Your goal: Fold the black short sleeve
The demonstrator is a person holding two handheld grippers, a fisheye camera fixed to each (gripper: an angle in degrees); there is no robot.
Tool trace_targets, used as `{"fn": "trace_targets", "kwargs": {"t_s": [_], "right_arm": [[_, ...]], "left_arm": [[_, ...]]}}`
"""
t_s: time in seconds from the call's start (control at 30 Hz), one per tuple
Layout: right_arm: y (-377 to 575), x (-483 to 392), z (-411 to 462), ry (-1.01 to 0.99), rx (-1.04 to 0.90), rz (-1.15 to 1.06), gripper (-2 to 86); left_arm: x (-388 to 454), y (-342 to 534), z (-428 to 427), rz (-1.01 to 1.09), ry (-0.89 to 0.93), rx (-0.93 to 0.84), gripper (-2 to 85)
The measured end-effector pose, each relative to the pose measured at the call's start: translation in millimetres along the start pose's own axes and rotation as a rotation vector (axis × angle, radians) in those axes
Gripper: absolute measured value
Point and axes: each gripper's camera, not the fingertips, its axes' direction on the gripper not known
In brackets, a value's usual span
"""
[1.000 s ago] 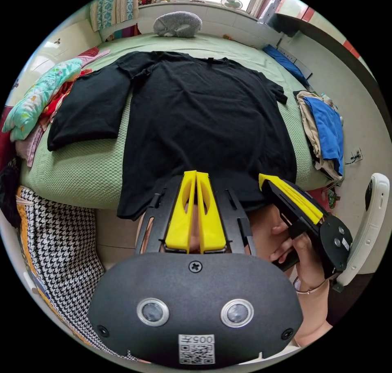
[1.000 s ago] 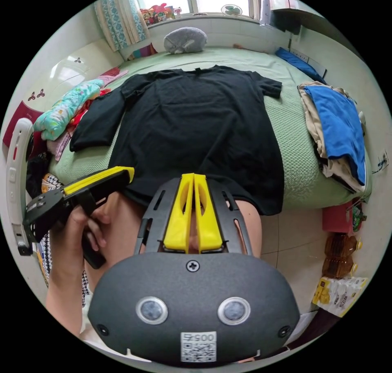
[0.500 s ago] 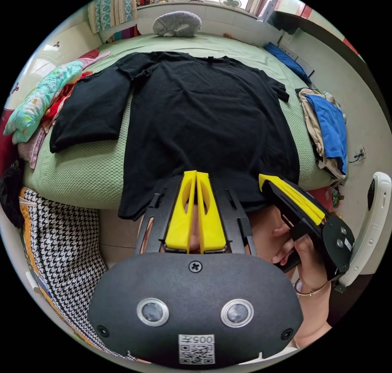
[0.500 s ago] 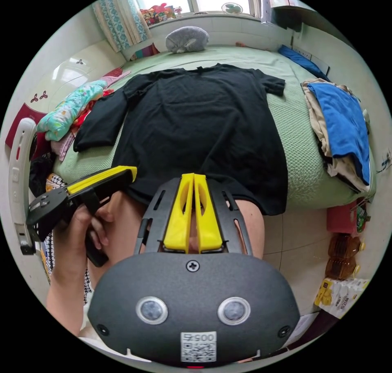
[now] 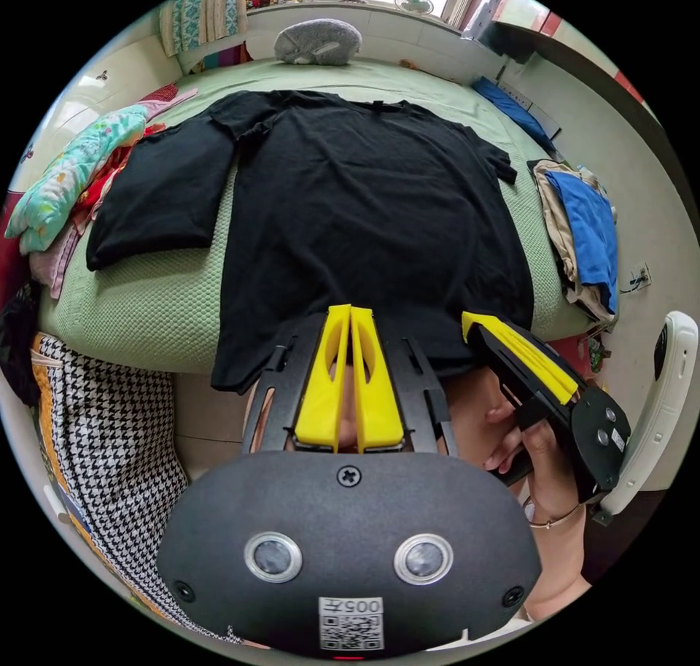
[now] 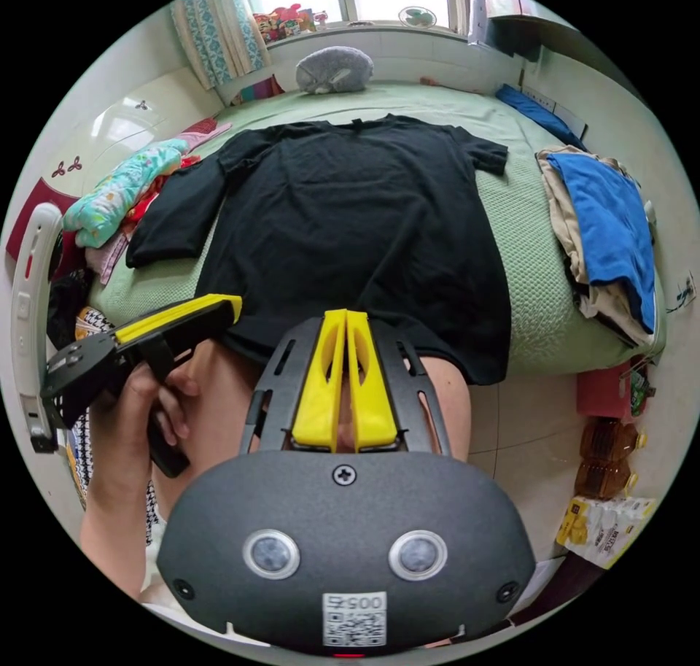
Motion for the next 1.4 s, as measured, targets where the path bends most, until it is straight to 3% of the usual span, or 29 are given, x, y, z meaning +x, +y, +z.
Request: {"fn": "trace_targets", "kwargs": {"t_s": [1.4], "right_arm": [[-12.2, 16.4, -1.5, -0.014, -0.015, 0.004, -1.2]], "left_arm": [[-43.9, -19.8, 7.5, -0.021, 0.068, -0.007, -0.6]]}}
